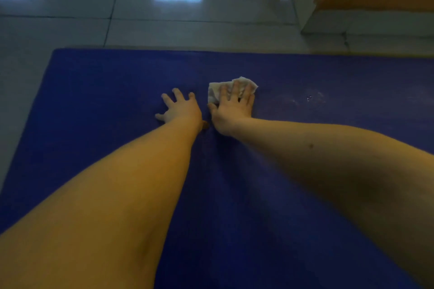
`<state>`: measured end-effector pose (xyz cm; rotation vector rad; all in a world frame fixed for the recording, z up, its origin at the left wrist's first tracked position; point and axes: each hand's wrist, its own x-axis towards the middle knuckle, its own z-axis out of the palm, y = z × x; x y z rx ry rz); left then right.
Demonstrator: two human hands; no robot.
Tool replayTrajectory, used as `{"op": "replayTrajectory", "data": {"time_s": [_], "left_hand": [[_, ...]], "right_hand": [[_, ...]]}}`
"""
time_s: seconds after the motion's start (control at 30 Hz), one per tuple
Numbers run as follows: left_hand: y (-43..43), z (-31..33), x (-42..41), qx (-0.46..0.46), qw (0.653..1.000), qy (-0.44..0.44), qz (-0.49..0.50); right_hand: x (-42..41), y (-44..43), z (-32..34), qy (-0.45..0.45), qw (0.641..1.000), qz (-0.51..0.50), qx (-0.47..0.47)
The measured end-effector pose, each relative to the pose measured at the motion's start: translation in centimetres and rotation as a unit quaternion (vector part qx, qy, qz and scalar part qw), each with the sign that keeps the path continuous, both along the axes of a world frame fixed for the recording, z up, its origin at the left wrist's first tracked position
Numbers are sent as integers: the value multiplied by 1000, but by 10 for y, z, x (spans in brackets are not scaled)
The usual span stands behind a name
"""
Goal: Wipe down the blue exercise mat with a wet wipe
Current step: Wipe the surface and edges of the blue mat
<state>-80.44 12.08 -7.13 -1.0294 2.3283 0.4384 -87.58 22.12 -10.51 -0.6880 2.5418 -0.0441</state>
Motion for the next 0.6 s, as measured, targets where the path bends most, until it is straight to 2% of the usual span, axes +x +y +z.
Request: {"op": "replayTrajectory", "data": {"time_s": [0.23,0.47,0.6], "left_hand": [[-4,-1,-2,2,1000,-4,-9],[-3,-3,-7,-4,1000,-15,-9],[-4,-2,-10,-3,1000,-22,-7]], "right_hand": [[-30,-44,1,1,996,91,-24],[-56,-51,1,-2,985,169,-36],[-59,-61,5,-6,982,181,-49]]}}
